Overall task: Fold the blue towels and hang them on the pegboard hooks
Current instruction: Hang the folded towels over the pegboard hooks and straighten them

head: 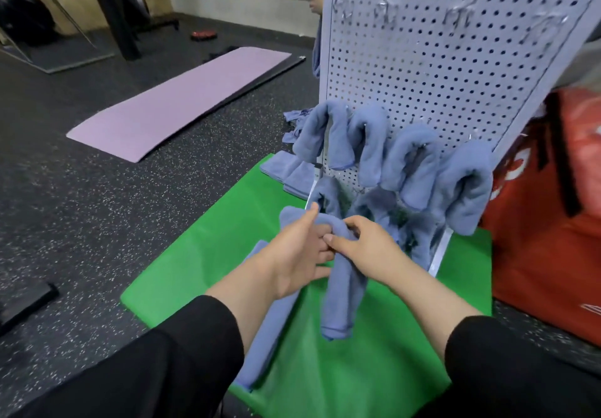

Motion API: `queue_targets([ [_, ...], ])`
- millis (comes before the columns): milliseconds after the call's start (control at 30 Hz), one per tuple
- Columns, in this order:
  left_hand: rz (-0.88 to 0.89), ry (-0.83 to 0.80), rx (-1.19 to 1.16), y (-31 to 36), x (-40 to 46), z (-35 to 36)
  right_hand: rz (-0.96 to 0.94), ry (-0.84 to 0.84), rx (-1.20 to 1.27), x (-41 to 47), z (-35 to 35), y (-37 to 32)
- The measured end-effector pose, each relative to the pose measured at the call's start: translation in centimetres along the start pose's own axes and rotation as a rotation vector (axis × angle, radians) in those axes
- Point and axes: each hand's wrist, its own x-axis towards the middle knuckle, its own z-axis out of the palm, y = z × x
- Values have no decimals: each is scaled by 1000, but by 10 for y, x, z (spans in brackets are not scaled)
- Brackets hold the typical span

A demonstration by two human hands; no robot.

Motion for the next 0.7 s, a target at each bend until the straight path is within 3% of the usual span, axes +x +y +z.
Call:
queue_targets([
  [100, 50, 8, 64, 5, -9, 10, -14, 84, -67, -2, -19, 0],
  [167, 190, 144, 232, 5, -9, 16, -32, 148, -140, -6, -31, 0],
  [267, 561, 554, 949, 11, -3, 10, -95, 163, -190, -13, -49, 0],
  [333, 647, 508, 1330, 13, -3, 10, -136, 142, -210, -19, -61, -4],
  [433, 658, 382, 1342, 13, -1, 17, -193, 140, -214, -27, -76, -12],
  [533, 710, 395, 1228, 13, 5, 26, -243, 112, -259, -35, -84, -17],
  [700, 765, 381, 1245, 21, 4, 49, -286, 109, -350, -43, -99, -15],
])
